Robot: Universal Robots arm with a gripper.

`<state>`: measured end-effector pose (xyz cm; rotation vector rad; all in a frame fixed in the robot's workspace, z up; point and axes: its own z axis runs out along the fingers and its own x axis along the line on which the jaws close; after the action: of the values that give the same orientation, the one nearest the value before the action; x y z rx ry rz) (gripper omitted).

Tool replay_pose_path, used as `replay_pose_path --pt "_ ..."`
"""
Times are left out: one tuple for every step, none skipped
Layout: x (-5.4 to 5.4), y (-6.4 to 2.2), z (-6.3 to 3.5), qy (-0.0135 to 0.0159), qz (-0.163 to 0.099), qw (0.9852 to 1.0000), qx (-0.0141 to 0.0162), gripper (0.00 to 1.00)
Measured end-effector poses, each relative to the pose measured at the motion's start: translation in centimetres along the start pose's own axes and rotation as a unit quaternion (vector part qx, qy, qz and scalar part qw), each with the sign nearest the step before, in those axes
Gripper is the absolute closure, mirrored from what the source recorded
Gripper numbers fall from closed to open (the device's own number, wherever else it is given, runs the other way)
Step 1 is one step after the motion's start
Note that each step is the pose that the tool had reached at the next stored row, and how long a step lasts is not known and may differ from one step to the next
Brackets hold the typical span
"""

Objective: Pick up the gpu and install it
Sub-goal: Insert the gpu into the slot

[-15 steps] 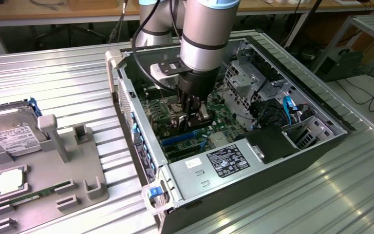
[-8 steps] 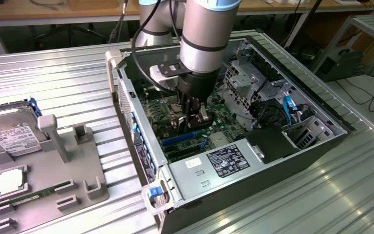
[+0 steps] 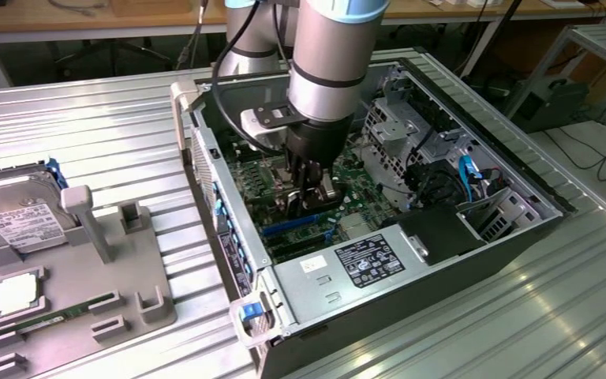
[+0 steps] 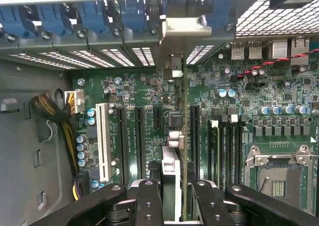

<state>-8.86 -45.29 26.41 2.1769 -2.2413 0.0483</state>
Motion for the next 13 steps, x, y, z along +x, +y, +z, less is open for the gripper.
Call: replay_pose_path --pt "0.0 0.00 0.08 0.0000 0.000 1.0000 0.0000 0.72" --pt "0.0 0.00 0.17 0.0000 0.000 1.0000 0.0000 0.72" --pt "0.0 0.00 0.29 0.0000 0.000 1.0000 0.0000 0.72" --pt "0.0 0.00 0.41 0.0000 0.000 1.0000 0.0000 0.72" --pt "0.0 0.01 0.50 0.0000 0.000 1.0000 0.0000 0.72" --pt "0.0 0.08 0.66 -0.0001 0.000 1.0000 0.0000 0.72" --pt "0.0 0.15 0.79 -0.0001 0.000 1.0000 0.0000 0.72" --pt "0.0 0.19 0.88 0.0000 0.000 1.0000 0.0000 0.72" --pt "0.0 0.22 0.96 0.0000 0.000 1.0000 0.0000 0.72" --pt "0.0 0.24 1.03 0.0000 0.000 1.0000 0.0000 0.72" --pt "0.0 0.30 1.13 0.0000 0.000 1.0000 0.0000 0.72" --pt "0.0 0.32 1.18 0.0000 0.000 1.0000 0.0000 0.72" --pt "0.0 0.34 1.22 0.0001 0.000 1.0000 -0.0001 0.72"
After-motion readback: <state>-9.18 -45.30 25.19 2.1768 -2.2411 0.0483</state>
